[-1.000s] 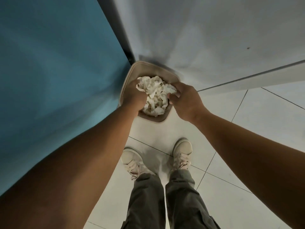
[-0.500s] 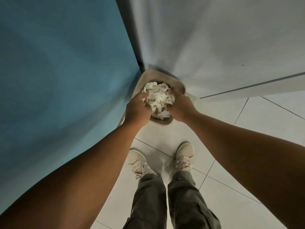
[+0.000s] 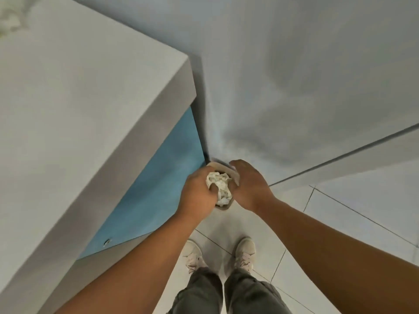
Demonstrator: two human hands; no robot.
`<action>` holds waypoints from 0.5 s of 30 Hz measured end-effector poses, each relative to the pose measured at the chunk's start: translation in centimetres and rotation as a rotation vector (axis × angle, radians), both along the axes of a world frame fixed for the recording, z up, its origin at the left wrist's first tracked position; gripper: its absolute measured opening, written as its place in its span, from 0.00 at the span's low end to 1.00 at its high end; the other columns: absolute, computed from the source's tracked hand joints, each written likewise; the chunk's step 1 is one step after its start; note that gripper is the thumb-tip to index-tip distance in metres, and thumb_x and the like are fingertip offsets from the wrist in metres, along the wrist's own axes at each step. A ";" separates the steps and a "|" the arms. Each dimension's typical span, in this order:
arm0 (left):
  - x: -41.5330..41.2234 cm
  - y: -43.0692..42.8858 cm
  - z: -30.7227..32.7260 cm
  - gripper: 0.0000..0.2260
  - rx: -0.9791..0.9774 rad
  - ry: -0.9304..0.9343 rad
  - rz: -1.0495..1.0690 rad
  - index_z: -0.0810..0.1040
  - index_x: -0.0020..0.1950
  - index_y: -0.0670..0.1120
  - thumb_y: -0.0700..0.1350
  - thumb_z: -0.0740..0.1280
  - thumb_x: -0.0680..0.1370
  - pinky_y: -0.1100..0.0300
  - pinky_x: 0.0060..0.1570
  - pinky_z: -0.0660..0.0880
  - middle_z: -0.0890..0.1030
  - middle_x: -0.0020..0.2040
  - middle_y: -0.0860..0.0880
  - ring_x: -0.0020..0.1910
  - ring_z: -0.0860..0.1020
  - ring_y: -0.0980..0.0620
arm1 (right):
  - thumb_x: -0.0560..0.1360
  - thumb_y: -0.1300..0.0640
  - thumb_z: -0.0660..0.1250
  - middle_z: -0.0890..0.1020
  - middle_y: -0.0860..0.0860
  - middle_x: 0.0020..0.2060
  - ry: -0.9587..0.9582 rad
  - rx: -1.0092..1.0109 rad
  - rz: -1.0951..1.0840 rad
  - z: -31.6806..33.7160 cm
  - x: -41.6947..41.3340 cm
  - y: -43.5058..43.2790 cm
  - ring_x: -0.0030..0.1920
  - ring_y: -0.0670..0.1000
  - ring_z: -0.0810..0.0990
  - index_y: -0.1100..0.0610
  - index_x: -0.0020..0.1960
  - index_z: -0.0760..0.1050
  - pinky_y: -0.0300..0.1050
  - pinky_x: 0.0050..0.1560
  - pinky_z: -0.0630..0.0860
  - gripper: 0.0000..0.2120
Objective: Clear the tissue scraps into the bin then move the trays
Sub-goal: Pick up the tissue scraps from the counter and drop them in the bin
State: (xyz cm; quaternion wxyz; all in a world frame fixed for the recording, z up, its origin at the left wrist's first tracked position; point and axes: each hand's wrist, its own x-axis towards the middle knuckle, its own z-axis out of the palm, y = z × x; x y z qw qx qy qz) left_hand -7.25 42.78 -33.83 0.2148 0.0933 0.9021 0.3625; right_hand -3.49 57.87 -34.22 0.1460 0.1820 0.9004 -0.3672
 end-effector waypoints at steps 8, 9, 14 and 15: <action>2.8 -2.1 13.7 0.19 0.032 0.222 0.061 0.74 0.68 0.49 0.41 0.66 0.77 0.66 0.60 0.63 0.76 0.66 0.52 0.65 0.72 0.52 | 0.77 0.56 0.65 0.70 0.50 0.70 0.264 0.029 0.181 14.6 0.7 -0.5 0.70 0.51 0.67 0.55 0.72 0.66 0.40 0.68 0.61 0.24; 2.9 -2.5 15.2 0.19 0.033 0.243 0.070 0.73 0.69 0.49 0.41 0.66 0.77 0.66 0.61 0.63 0.76 0.66 0.52 0.66 0.72 0.52 | 0.77 0.56 0.65 0.71 0.51 0.69 0.302 0.024 0.199 16.0 0.6 -0.7 0.69 0.51 0.68 0.55 0.71 0.67 0.40 0.67 0.62 0.24; 3.2 -6.2 21.0 0.19 0.059 0.318 0.174 0.72 0.69 0.50 0.42 0.65 0.77 0.67 0.61 0.65 0.75 0.65 0.54 0.63 0.74 0.54 | 0.77 0.54 0.65 0.69 0.49 0.71 0.412 -0.010 0.314 21.2 -1.1 -3.3 0.71 0.49 0.67 0.54 0.72 0.67 0.41 0.71 0.62 0.24; 3.1 -7.2 21.9 0.19 0.062 0.344 0.201 0.73 0.68 0.50 0.41 0.65 0.77 0.66 0.61 0.65 0.76 0.65 0.54 0.62 0.74 0.54 | 0.77 0.54 0.64 0.69 0.49 0.71 0.430 -0.019 0.337 22.0 -1.6 -4.1 0.71 0.49 0.66 0.54 0.72 0.67 0.41 0.71 0.61 0.23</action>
